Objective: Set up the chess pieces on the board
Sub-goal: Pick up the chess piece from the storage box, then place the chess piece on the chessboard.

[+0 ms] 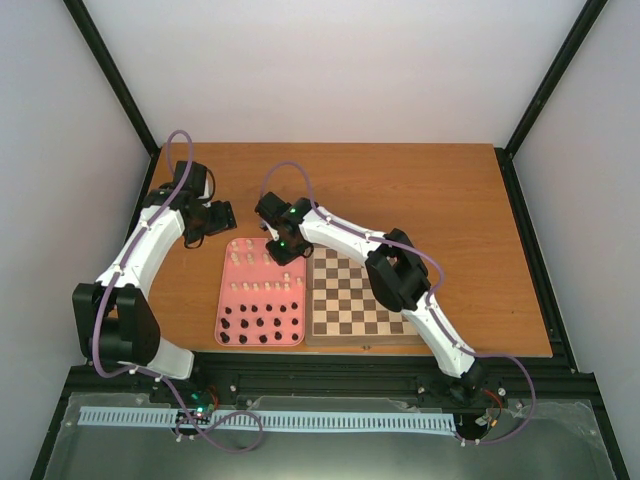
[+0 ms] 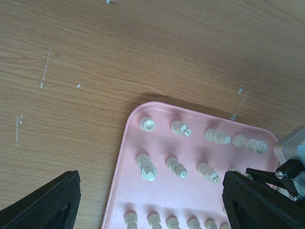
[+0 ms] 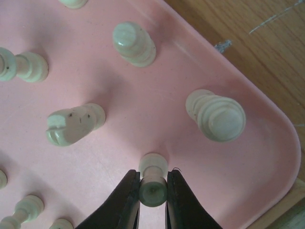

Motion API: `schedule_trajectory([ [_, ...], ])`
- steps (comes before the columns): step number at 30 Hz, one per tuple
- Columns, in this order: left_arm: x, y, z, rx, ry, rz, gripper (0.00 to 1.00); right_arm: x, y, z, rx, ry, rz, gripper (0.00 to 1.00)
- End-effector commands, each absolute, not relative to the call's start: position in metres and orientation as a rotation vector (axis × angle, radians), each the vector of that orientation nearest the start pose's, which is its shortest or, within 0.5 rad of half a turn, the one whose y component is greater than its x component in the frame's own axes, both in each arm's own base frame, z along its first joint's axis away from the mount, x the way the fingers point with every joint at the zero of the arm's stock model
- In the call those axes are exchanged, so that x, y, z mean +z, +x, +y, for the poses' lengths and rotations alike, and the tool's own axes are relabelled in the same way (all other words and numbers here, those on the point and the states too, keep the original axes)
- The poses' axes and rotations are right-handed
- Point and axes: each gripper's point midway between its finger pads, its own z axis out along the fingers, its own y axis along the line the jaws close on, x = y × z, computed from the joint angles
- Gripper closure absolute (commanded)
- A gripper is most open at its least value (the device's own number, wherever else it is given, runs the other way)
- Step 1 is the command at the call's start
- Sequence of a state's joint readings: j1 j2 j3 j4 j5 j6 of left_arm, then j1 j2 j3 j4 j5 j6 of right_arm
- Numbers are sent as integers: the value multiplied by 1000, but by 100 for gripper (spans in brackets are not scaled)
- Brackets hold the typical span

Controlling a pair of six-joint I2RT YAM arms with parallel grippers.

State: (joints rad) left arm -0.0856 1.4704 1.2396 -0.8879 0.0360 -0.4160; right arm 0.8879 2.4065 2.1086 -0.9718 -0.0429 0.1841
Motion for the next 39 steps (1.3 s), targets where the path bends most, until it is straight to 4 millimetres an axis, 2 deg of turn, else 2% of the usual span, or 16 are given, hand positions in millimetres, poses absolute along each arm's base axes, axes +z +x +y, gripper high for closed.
schedule_trajectory([
  [1, 167, 356, -37, -192, -398, 2655, 16, 53, 338, 426, 296, -1015, 2697, 97],
  [7, 165, 356, -37, -195, -402, 2659, 16, 87, 335, 426, 345, -1010, 2648, 97],
  [12, 166, 359, -37, -196, -400, 2658, 16, 134, 333, 419, 379, -971, 2596, 97],
  [16, 163, 359, -38, -199, -402, 2664, 16, 171, 338, 395, 378, -868, 2564, 97],
  [19, 163, 359, -38, -201, -402, 2664, 16, 188, 351, 354, 300, -731, 2575, 97],
  [22, 164, 360, -38, -201, -401, 2664, 16, 185, 364, 295, 164, -582, 2615, 97],
  [23, 163, 360, -39, -203, -400, 2665, 16, 173, 364, 272, 113, -542, 2655, 97],
  [25, 163, 361, -40, -207, -400, 2669, 16, 166, 369, 235, 71, -450, 2695, 97],
  [27, 162, 362, -41, -213, -400, 2671, 16, 150, 366, 202, 15, -381, 2748, 97],
  [29, 162, 363, -40, -212, -399, 2673, 16, 142, 364, 176, -33, -332, 2775, 97],
  [33, 158, 362, -41, -213, -402, 2682, 16, 123, 359, 137, -90, -249, 2823, 97],
  [39, 155, 362, -42, -217, -402, 2692, 16, 98, 353, 119, -30, -212, 2876, 97],
])
